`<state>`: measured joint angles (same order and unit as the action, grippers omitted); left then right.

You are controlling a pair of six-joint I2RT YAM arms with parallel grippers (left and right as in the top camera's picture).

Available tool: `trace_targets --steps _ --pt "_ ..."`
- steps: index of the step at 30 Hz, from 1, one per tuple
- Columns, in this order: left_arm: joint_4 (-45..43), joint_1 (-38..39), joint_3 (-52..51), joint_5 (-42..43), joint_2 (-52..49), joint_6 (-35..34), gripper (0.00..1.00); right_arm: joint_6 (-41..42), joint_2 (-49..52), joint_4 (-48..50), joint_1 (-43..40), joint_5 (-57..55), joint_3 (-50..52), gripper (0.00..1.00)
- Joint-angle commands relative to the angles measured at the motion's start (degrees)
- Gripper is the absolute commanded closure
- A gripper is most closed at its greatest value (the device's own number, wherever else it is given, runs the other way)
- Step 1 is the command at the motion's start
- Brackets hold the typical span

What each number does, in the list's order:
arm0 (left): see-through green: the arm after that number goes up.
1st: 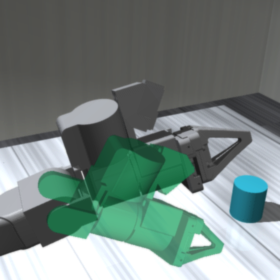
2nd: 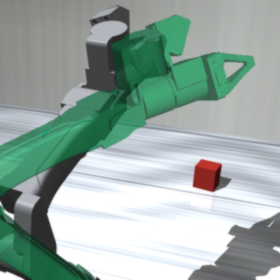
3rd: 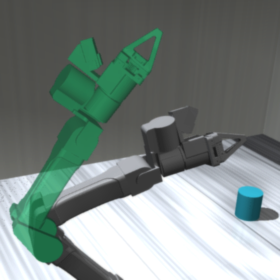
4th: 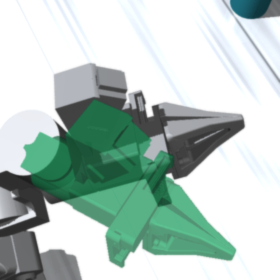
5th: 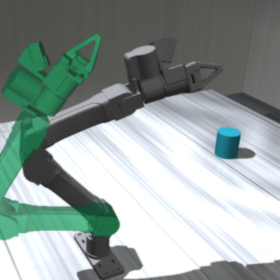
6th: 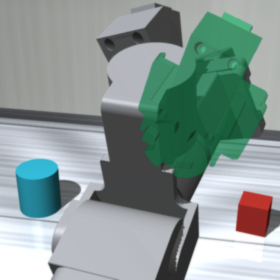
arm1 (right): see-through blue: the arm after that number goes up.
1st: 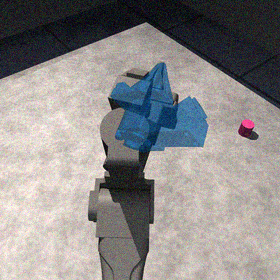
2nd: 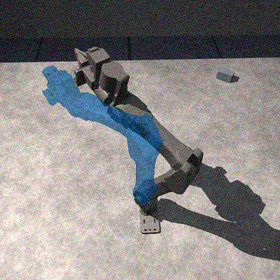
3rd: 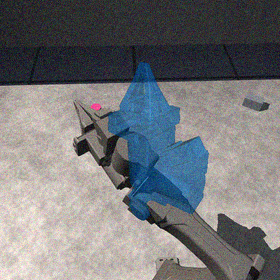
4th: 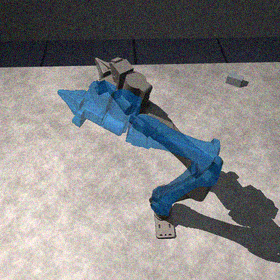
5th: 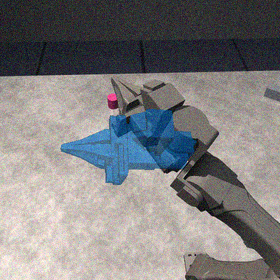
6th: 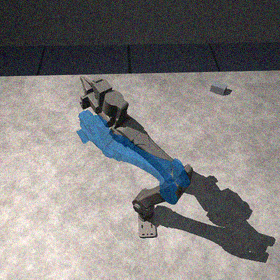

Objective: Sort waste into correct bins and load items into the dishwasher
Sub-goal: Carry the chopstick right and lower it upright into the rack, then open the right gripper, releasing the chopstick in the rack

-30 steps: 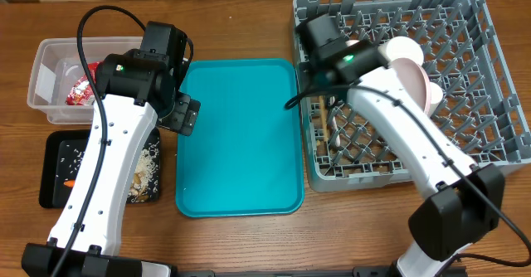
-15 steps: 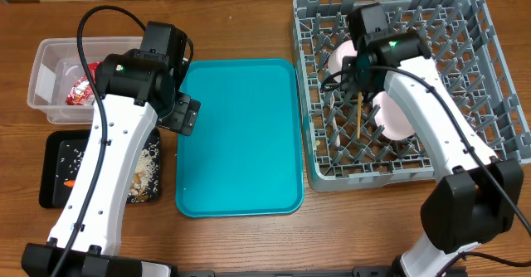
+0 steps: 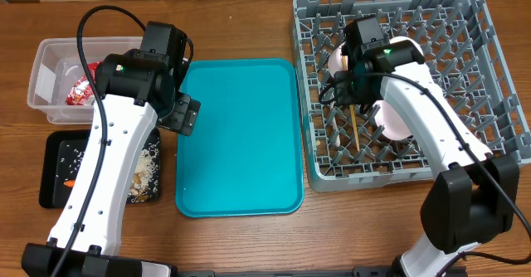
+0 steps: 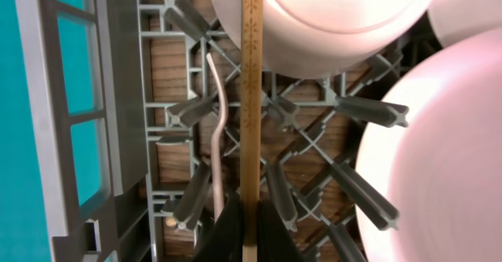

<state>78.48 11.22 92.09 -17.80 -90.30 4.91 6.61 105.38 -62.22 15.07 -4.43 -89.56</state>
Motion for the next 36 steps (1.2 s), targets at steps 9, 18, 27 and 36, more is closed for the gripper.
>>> trace_targets --steps 9,18,27,36 --pt "0.11 0.04 1.01 -0.35 0.61 0.90 0.00 -0.83 -1.11 4.48 -0.04 1.81 5.99 0.96" --pt "0.13 0.04 1.01 -0.35 0.61 0.90 0.00 -0.87 -1.14 4.92 -0.04 2.05 5.95 0.92" --pt "0.11 0.04 1.01 -0.35 0.61 0.90 0.00 -0.87 -1.14 4.87 -0.02 3.58 5.95 0.95" --pt "0.11 0.07 1.01 -0.35 0.61 0.90 0.00 -0.87 -1.14 4.92 -0.04 4.57 5.95 0.95"
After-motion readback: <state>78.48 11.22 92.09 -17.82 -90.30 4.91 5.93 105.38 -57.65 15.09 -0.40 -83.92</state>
